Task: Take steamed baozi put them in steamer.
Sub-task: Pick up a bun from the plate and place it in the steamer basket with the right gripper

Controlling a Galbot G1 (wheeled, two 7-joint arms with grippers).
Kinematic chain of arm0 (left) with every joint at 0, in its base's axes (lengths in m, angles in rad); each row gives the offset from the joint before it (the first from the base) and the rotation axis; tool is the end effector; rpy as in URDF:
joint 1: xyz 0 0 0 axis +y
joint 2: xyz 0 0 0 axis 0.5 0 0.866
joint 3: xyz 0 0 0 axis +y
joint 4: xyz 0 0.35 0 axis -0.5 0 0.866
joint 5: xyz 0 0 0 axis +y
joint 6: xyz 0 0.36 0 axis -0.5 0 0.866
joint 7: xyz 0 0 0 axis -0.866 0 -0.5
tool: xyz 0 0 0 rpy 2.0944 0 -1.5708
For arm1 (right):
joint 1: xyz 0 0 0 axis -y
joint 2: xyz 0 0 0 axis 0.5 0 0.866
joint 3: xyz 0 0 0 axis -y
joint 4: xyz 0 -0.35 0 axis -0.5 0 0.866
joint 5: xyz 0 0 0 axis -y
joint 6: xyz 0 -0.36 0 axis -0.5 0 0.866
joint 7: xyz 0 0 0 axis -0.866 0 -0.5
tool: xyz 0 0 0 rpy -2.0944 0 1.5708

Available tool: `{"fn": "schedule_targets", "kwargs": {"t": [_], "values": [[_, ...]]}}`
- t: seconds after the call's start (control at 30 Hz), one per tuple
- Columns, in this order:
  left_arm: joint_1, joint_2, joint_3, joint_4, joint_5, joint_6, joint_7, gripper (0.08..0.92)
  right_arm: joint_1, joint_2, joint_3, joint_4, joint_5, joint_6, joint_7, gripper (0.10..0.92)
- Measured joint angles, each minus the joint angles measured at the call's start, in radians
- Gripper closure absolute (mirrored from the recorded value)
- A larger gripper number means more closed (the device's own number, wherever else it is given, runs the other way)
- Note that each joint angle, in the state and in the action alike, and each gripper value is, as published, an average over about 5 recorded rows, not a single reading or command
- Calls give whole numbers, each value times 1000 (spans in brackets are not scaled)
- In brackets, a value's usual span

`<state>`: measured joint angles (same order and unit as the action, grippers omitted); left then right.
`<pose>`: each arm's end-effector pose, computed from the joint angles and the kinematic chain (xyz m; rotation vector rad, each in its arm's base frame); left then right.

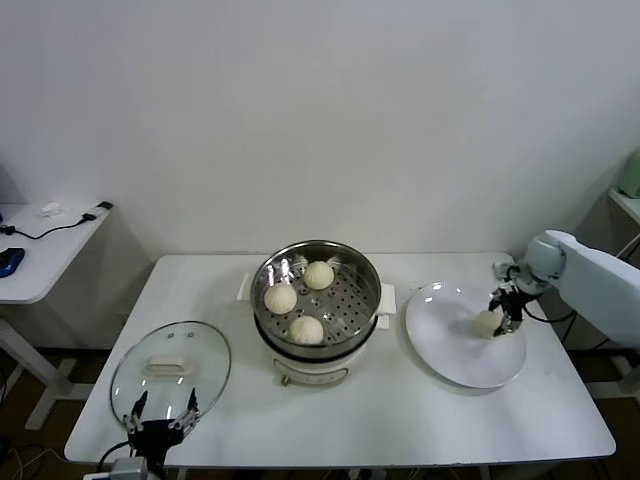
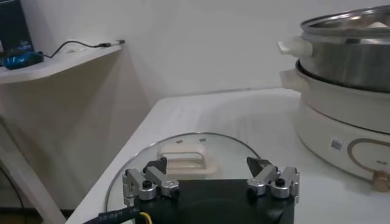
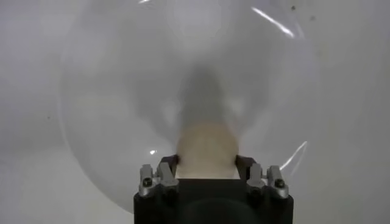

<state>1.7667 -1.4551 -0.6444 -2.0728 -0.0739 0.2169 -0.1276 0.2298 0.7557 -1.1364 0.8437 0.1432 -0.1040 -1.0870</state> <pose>0.1228 0.0582 -0.3352 0.2425 -2.7077 -0.1562 0.5665 -0.2452 -0.1964 1.1047 -1.3748 1.1957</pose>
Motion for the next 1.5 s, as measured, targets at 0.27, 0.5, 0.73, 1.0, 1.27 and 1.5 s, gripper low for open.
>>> {"fn": "schedule_targets", "kwargs": {"t": [0.27,0.5,0.73,1.0,1.27,1.5], "values": [[-1,6,7,-10,2,3,1,177,317,8,-257,188,201,-58,2,389],[-6,9,15,-17,3,6,1,177,562,68,-403,398,445,-157,53,389],[-8,9,18,-17,3,8,2,177,646,165,-441,539,643,-278,152,389],[-11,9,12,-18,3,12,2,177,612,272,-452,576,733,-379,252,389],[-18,8,8,-5,0,14,2,177,525,336,-462,540,729,-425,301,389],[-24,9,5,3,-2,16,2,177,461,362,-464,505,700,-443,325,389]]}}
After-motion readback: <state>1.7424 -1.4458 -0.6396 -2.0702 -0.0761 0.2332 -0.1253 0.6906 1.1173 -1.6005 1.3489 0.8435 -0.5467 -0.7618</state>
